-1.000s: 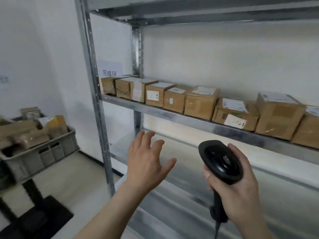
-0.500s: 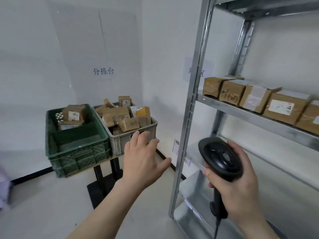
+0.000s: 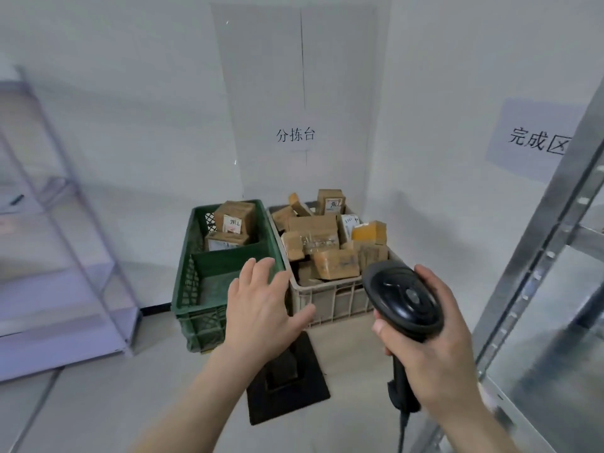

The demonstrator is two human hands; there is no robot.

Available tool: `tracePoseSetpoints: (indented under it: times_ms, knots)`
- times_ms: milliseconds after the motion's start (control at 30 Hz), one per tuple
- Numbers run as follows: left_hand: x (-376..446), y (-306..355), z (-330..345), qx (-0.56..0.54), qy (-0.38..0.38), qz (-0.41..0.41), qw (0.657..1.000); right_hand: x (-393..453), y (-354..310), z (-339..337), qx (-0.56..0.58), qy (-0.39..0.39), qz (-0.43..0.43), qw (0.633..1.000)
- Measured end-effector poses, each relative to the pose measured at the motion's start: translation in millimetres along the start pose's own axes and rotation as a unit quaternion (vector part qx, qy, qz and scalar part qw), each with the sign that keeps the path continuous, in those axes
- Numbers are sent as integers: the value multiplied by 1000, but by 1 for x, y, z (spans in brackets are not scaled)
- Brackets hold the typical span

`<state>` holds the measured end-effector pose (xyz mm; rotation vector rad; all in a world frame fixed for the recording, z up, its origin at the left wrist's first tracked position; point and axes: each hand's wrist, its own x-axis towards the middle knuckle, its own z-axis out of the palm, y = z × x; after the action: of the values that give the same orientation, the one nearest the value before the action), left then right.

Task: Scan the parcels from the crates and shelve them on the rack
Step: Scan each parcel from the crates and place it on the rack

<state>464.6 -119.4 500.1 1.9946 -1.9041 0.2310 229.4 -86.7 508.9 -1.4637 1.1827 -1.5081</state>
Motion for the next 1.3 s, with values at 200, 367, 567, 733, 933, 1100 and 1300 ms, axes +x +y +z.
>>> tracePoseSetpoints:
  times_ms: [200,367,567,733,933,1100,1300]
  knots:
    - [62,-42,22,19,-5,-73,997,84,27,47,17,-56,-2,998]
    - [110,-84,43,20,-5,-109,994,138,42,93,12,-86,-20,996]
    - [182,-155,82,31,-17,-109,993,197,73,158,3,-82,-20,996]
    - [260,-228,121,22,-35,-79,996,241,100,231,-15,-71,-25,997]
    - [338,-296,160,35,-88,-41,995,290,119,307,-26,-56,-21,998]
    - [377,-334,193,31,-140,-24,989,321,129,341,-37,-37,-36,998]
    - [409,-376,238,38,-244,-19,969,346,142,360,-45,-34,-23,998]
